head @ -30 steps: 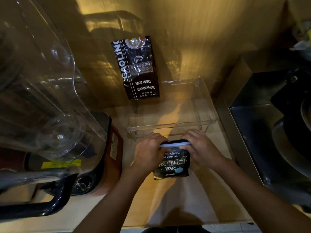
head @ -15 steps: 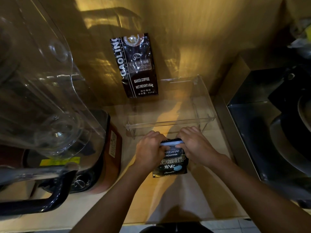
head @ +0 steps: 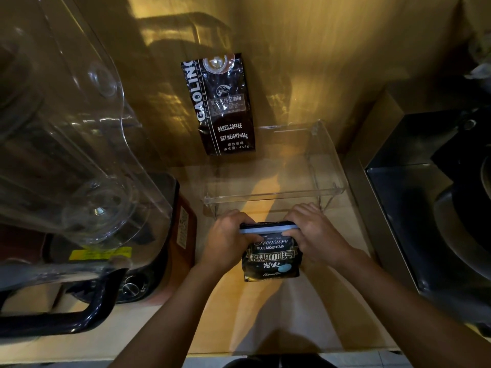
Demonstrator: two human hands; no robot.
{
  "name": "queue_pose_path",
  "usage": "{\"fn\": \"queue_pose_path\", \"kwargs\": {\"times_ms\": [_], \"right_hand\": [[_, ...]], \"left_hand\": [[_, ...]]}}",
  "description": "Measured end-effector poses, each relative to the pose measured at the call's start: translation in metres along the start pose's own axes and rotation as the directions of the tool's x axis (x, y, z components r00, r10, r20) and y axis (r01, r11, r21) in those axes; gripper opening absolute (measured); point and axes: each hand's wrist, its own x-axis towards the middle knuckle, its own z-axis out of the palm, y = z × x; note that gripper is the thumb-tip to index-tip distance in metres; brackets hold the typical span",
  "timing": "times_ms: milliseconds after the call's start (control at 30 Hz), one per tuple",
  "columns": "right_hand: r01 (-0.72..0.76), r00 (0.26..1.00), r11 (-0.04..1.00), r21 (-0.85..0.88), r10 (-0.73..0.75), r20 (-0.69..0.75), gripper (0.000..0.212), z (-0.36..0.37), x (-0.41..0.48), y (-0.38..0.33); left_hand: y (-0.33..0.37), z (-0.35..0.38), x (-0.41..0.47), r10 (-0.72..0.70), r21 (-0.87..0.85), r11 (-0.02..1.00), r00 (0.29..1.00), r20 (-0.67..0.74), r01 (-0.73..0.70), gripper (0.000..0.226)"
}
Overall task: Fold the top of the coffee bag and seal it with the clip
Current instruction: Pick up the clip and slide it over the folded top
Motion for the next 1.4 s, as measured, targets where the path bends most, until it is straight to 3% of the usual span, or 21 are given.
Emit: {"fn": "queue_pose_path", "kwargs": {"times_ms": [133,400,567,700,833,1400], "right_hand": [[-0.021,0.998,0.999,-0.026,0.023,0.065,0.019,-0.006,0.009,0.003],[0.083,0.993,0.979,-0.186,-0.066,0.098,0.022,0.01,0.021,-0.016],[0.086,0.995,0.98,-0.181,-0.074,0.072,0.014,0.016,0.019,-0.012],[0.1,0.993,0.978,-0.184,-0.086,0.082,0.014,0.016,0.019,-0.014],[0.102,0.993,0.977,-0.19,-0.088,0.078,0.015,0.016,0.023,-0.012],[0.099,0.995,0.977,-0.192,-0.095,0.029,0.02,0.021,0.024,-0.022]], "left_hand": [[0.001,0.004,0.001,-0.004,-0.002,1.0,0.998,-0.056,0.004,0.019],[-0.001,0.005,-0.002,0.02,-0.06,0.998,0.996,-0.087,-0.025,0.019],[-0.016,-0.004,-0.007,0.027,-0.16,0.987,0.999,-0.024,-0.03,0.026],[-0.024,-0.006,-0.014,-0.018,-0.266,0.964,0.998,-0.057,0.002,0.016],[-0.022,-0.001,-0.01,-0.051,-0.282,0.959,0.993,-0.105,0.019,0.016],[-0.025,0.001,-0.009,-0.089,-0.368,0.927,0.995,-0.046,0.066,0.012]]}}
